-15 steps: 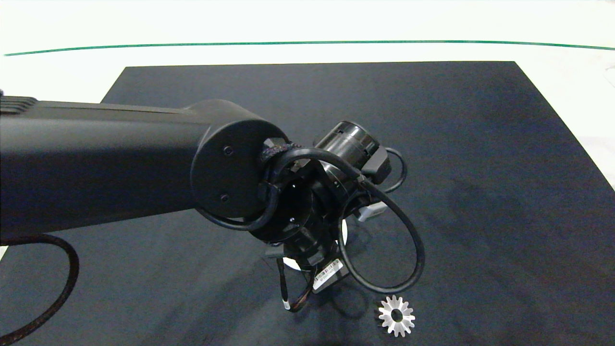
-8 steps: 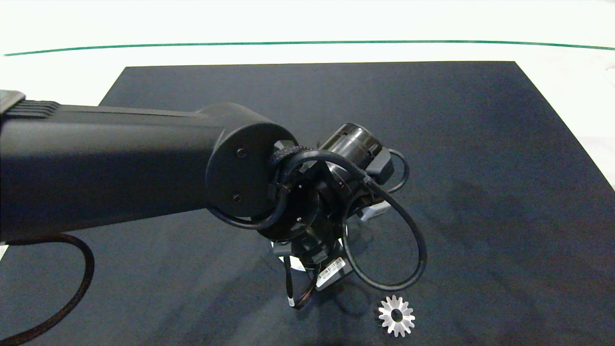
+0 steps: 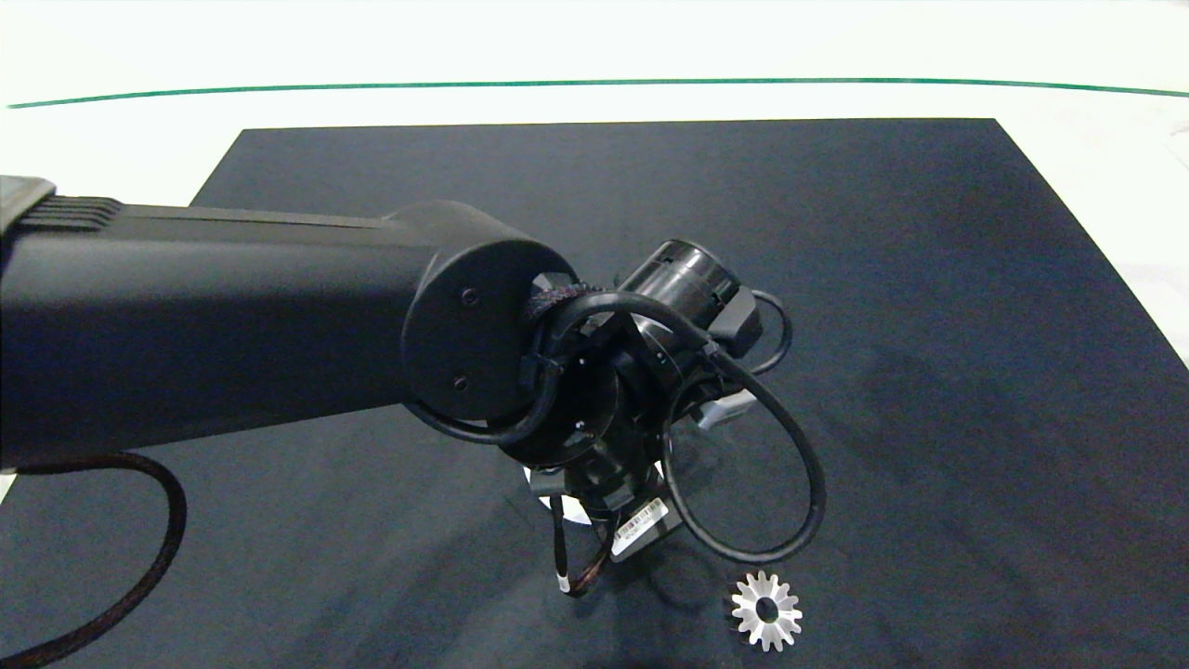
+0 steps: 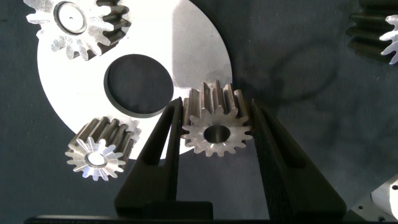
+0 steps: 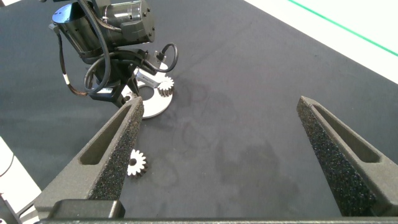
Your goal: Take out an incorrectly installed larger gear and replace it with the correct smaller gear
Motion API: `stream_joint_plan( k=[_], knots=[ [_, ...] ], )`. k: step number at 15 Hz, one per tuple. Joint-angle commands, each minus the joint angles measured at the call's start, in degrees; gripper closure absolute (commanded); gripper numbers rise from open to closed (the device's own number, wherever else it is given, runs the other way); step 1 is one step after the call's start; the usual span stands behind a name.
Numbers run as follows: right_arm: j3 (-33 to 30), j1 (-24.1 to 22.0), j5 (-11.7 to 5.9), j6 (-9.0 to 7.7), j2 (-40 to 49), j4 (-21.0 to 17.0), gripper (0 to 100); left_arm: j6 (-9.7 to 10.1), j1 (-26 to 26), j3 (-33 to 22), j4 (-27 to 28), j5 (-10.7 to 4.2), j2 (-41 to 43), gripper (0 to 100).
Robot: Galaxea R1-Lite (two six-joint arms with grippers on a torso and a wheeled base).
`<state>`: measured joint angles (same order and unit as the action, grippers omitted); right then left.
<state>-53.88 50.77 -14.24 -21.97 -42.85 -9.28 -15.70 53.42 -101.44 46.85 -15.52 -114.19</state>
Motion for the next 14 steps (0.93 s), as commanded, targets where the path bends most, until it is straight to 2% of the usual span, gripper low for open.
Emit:
stream_joint_plan(
  k=[1,6,10,12,13,14],
  knots=[
    [0.01,0.03,-0.09,-0.18,-0.22,-0.04,0,-0.12,0.02,0.01,0.35,-0.13,-0.07,0],
    [0.01,0.03,-0.09,-0.18,-0.13,-0.04,0,-0.12,0.02,0.01,0.35,-0.13,0.11,0],
    [0.01,0.03,-0.09,-0.09,-0.30,-0.04,0,0.50,-2.71,0.89,3.07,-0.21,6.08,0],
    [-0.17,-0.06,-0.18,-0.09,-0.48,0.31,0,4.80,-6.57,6.87,4.83,-0.48,16.02,0],
    [-0.08,-0.06,-0.26,-0.18,-0.30,0.22,0,6.12,-8.24,10.91,4.83,-2.32,21.82,0],
    [0.01,-0.06,-0.35,-0.18,0.05,0.14,0,5.86,-10.79,15.22,4.66,-4.70,28.41,0]
  ],
)
